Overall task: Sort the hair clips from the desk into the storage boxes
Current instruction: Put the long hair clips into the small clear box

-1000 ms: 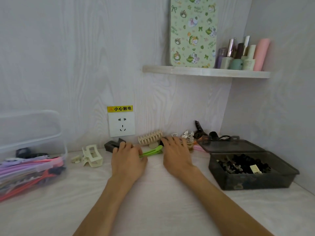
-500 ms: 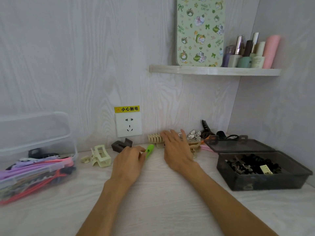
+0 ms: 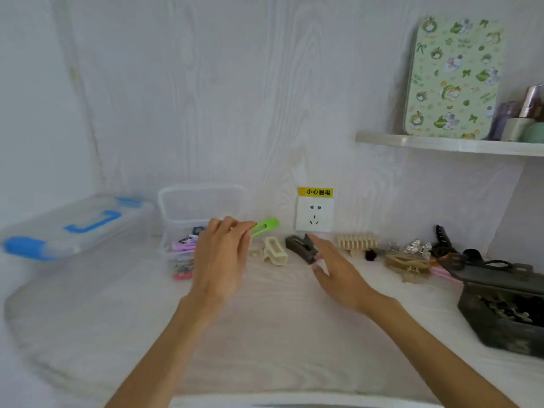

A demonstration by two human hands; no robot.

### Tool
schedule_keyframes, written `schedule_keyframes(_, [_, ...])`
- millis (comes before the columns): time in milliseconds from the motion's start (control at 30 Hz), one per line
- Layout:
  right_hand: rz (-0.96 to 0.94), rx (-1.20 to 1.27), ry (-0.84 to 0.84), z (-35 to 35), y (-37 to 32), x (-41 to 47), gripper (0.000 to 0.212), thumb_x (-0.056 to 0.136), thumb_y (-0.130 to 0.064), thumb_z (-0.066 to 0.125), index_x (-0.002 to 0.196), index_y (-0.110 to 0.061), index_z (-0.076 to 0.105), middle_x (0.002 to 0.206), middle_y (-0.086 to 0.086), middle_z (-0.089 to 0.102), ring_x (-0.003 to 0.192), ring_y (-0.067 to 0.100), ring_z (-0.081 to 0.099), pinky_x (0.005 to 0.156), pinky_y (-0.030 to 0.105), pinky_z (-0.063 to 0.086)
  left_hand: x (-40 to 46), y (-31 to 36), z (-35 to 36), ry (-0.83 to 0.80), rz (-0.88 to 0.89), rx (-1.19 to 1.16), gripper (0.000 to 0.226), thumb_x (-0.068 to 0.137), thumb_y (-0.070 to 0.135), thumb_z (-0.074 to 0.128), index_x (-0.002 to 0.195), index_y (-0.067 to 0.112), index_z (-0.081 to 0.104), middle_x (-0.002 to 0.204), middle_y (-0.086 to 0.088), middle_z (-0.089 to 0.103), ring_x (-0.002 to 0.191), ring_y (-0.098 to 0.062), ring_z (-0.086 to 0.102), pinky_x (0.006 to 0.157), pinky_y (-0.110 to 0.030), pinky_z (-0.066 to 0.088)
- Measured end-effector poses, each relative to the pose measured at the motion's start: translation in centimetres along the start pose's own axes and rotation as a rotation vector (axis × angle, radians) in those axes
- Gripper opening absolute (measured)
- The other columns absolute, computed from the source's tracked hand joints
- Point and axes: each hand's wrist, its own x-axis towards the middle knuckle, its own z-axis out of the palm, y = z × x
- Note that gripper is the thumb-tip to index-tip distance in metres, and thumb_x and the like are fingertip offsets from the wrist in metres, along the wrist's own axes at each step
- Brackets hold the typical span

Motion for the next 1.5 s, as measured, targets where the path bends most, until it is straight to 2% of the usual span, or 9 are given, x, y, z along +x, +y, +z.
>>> schedule_keyframes(133, [-0.196,-0.039,-0.009,3.0,-6.2,2.3,0.068,0.091,-0.001,0.04,0.149,-0.019,0.01,0.155,-0.001,0.018,0.142,0.015,0.021,0.111,0.02,0.018,-1.0,-5.9,-3.8,0.001,-0.107,0.148,0.025,0.09,0.026,0.047,0.099,0.025,0.071,0.083,-0.003,0.066,0.082,-0.032,0.056,0.065,-0.038,0.046])
schedule_keyframes(267, [-0.185,-0.201,-0.107,6.1,-8.6,4.4,0.07,0.087,0.001,0.04,0.149,-0.019,0.014,0.157,0.001,0.012,0.144,0.02,0.016,0.117,0.039,0.016,-1.1,-8.5,-3.4,-0.174,-0.21,0.088,0.027,0.091,0.017,0.053,0.113,0.026,0.067,0.1,-0.005,0.067,0.098,-0.031,0.051,0.08,-0.039,0.042])
schedule_keyframes(367, [-0.173,-0.129,-0.09,7.0,-8.3,4.8,0.069,0.086,0.004,0.04,0.147,-0.023,0.022,0.153,0.0,0.023,0.141,0.019,0.022,0.115,0.033,0.019,-0.5,-9.7,-2.4,-0.296,-0.184,0.076,0.03,0.095,0.021,0.047,0.117,0.03,0.064,0.108,-0.001,0.064,0.106,-0.027,0.047,0.087,-0.036,0.038])
schedule_keyframes(467, [-0.196,-0.033,-0.081,6.6,-7.5,5.3,0.062,0.087,0.003,0.044,0.141,-0.026,0.035,0.144,-0.006,0.037,0.131,0.009,0.033,0.101,0.005,0.018,1.5,-10.0,-1.9,-0.379,-0.182,0.061,0.028,0.096,0.026,0.045,0.116,0.03,0.064,0.113,-0.001,0.065,0.11,-0.026,0.051,0.089,-0.035,0.041])
schedule_keyframes(633, [-0.236,0.121,-0.038,5.4,-5.9,6.9,0.046,0.086,-0.001,0.051,0.12,-0.029,0.061,0.122,-0.018,0.053,0.094,0.001,0.056,0.088,0.024,0.048,3.5,-9.7,-0.9,-0.486,-0.116,0.104,0.022,0.092,0.038,0.049,0.104,0.032,0.067,0.105,0.006,0.069,0.099,-0.019,0.061,0.078,-0.032,0.049])
schedule_keyframes(733, [-0.235,0.18,-0.01,4.7,-5.1,7.4,0.042,0.087,-0.003,0.053,0.115,-0.032,0.064,0.118,-0.022,0.055,0.103,0.0,0.058,0.086,0.018,0.048,3.8,-9.3,-0.5,-0.468,-0.091,0.057,0.023,0.09,0.043,0.051,0.103,0.032,0.067,0.103,0.01,0.068,0.1,-0.015,0.059,0.08,-0.031,0.047])
schedule_keyframes(900, [0.017,0.216,-0.146,1.1,-3.8,6.8,0.04,0.086,-0.003,0.056,0.114,-0.03,0.064,0.11,-0.02,0.056,0.083,0.011,0.063,0.08,0.023,0.051,5.6,-6.0,-1.3,-0.482,-0.05,-0.075,0.023,0.087,0.035,0.051,0.098,0.028,0.07,0.097,0.009,0.069,0.096,-0.016,0.063,0.078,-0.026,0.044])
schedule_keyframes(1200, [0.571,0.292,-0.14,-11.8,1.1,-0.2,0.052,0.086,0.005,0.045,0.081,-0.043,0.062,0.084,-0.014,0.067,0.077,0.01,0.063,0.078,0.031,0.052,11.3,5.5,1.7,-1.025,-0.001,-0.359,0.027,0.093,0.021,0.048,0.113,0.029,0.064,0.115,0.01,0.063,0.11,-0.013,0.056,0.09,-0.031,0.044])
schedule_keyframes(1500, [0.939,-0.304,-0.031,-20.5,8.2,-12.4,0.036,0.095,-0.019,0.044,0.13,-0.018,0.05,0.134,0.007,0.051,0.126,0.026,0.043,0.105,0.038,0.035,10.9,20.8,8.6,-1.486,0.055,-0.464,0.032,0.097,0.024,0.044,0.126,0.022,0.055,0.136,0.003,0.053,0.123,-0.017,0.05,0.103,-0.031,0.038])
